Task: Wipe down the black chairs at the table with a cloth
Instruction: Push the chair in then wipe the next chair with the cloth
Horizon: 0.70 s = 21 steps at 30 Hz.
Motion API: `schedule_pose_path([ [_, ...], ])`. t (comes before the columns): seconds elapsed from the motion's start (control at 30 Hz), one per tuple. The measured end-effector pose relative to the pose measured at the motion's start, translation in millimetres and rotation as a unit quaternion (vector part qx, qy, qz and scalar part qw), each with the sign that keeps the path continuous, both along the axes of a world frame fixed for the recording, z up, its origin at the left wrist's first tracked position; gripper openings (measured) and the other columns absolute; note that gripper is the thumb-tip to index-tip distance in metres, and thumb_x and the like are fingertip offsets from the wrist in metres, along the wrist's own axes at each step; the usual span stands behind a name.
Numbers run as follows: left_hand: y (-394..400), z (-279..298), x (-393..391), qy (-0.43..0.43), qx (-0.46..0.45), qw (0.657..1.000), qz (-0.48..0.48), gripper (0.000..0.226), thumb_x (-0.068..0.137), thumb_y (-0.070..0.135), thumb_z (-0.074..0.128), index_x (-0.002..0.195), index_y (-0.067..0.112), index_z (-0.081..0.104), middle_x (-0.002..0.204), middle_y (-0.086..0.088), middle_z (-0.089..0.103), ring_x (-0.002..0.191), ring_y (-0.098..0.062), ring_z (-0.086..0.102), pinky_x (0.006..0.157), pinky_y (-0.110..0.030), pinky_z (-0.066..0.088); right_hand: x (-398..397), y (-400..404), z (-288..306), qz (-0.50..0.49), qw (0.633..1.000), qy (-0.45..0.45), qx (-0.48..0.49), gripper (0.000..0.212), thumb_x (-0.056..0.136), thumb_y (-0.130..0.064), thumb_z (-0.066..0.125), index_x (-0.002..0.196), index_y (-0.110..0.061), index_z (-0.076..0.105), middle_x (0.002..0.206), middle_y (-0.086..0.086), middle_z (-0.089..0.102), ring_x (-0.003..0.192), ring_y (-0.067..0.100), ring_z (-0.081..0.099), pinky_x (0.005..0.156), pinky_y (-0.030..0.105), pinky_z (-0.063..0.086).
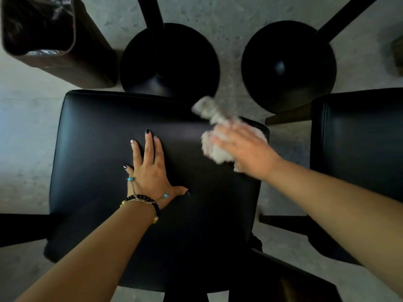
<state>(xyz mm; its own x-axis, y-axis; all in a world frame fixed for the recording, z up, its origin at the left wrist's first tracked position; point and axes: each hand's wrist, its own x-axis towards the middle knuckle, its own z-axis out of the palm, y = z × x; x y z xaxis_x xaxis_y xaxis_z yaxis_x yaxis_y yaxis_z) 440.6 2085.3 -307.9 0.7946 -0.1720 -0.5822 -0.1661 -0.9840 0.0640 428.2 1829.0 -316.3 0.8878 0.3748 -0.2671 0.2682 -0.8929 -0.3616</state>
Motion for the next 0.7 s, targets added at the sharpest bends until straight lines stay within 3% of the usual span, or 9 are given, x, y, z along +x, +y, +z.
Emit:
schedule_pose_path([
  [0.1, 0, -2, 0, 0.002, 0.005, 1.000, -0.002, 0.151, 0.048, 0.083, 0.068, 0.152, 0.014, -0.017, 0.157, 0.004, -0.028, 0.145, -0.034, -0.021, 0.108, -0.065, 0.025, 0, 28, -3, -0.197, 0.980, 0.036, -0.009, 0.087, 0.076, -0.005, 0.072, 0.152, -0.018, 0.031, 0.160, 0.006, 0.022, 0.146, 0.038, 0.016, 0.118, 0.047, 0.016],
  [0.23, -1, 3, 3, 0.024, 0.019, 1.000, -0.001, 0.150, 0.050, 0.081, 0.069, 0.151, 0.013, -0.018, 0.157, 0.003, -0.028, 0.145, -0.035, -0.020, 0.108, -0.064, 0.026, -23, 46, 1, -0.142, 0.986, 0.082, 0.020, 0.086, 0.081, 0.000, 0.066, 0.154, -0.021, 0.025, 0.163, 0.001, 0.011, 0.150, 0.029, -0.005, 0.118, 0.041, -0.006],
  [0.27, -2, 6, 4, 0.034, 0.016, 0.999, 0.001, 0.146, 0.054, 0.077, 0.071, 0.151, 0.013, -0.018, 0.157, 0.002, -0.027, 0.145, -0.035, -0.019, 0.109, -0.062, 0.025, -21, 39, 6, -0.125, 0.986, 0.109, 0.033, 0.080, 0.084, 0.003, 0.061, 0.152, -0.023, 0.030, 0.163, 0.000, 0.013, 0.151, 0.025, -0.003, 0.118, 0.039, -0.004],
  [0.33, -3, 15, 7, 0.050, -0.013, 0.998, 0.024, 0.131, 0.067, 0.061, 0.075, 0.153, 0.012, -0.011, 0.159, -0.002, -0.023, 0.147, -0.034, -0.013, 0.114, -0.058, 0.025, -12, 28, 22, -0.140, 0.971, 0.174, 0.089, 0.068, 0.084, 0.005, 0.054, 0.144, -0.027, 0.047, 0.157, -0.003, 0.032, 0.148, 0.017, 0.019, 0.119, 0.031, 0.017],
  [0.4, -7, 32, 7, 0.045, -0.062, 0.995, 0.061, 0.113, 0.078, 0.045, 0.075, 0.154, 0.011, -0.003, 0.160, -0.006, -0.018, 0.148, -0.031, -0.008, 0.117, -0.051, 0.023, -5, 25, 49, -0.250, 0.929, 0.213, 0.172, 0.057, 0.081, 0.001, 0.053, 0.127, -0.030, 0.064, 0.131, -0.004, 0.062, 0.120, 0.011, 0.055, 0.097, 0.018, 0.043],
  [0.43, -10, 43, 4, 0.034, -0.087, 0.993, 0.071, 0.107, 0.081, 0.041, 0.072, 0.154, 0.012, 0.000, 0.161, -0.006, -0.016, 0.149, -0.028, -0.007, 0.118, -0.048, 0.021, -6, 25, 63, -0.309, 0.906, 0.212, 0.198, 0.051, 0.081, -0.002, 0.054, 0.121, -0.031, 0.068, 0.116, -0.004, 0.069, 0.103, 0.011, 0.062, 0.085, 0.019, 0.047],
  [0.5, -15, 71, -2, 0.012, -0.144, 0.987, 0.073, 0.096, 0.086, 0.036, 0.068, 0.154, 0.013, 0.004, 0.161, -0.006, -0.013, 0.149, -0.024, -0.005, 0.120, -0.041, 0.016, -15, 26, 91, -0.396, 0.869, 0.195, 0.224, 0.041, 0.083, -0.007, 0.055, 0.113, -0.030, 0.070, 0.099, -0.005, 0.071, 0.092, 0.014, 0.064, 0.078, 0.025, 0.049],
  [0.6, -20, 122, -16, 0.015, -0.222, 0.972, 0.072, 0.089, 0.089, 0.031, 0.064, 0.154, 0.013, 0.007, 0.162, -0.007, -0.011, 0.149, -0.019, -0.006, 0.115, -0.024, 0.005, -50, 30, 137, -0.461, 0.837, 0.164, 0.244, 0.037, 0.086, -0.012, 0.057, 0.105, -0.042, 0.066, 0.087, -0.017, 0.066, 0.086, 0.003, 0.062, 0.067, 0.013, 0.043],
  [0.7, -18, 172, -33, 0.029, -0.279, 0.958, 0.063, 0.085, 0.091, 0.030, 0.061, 0.154, 0.015, 0.006, 0.162, -0.002, -0.010, 0.148, -0.013, -0.007, 0.108, -0.014, -0.001, -86, 37, 187, -0.490, 0.829, 0.134, 0.235, 0.032, 0.090, -0.021, 0.056, 0.111, -0.043, 0.065, 0.098, -0.009, 0.068, 0.094, 0.011, 0.062, 0.082, 0.026, 0.046],
])
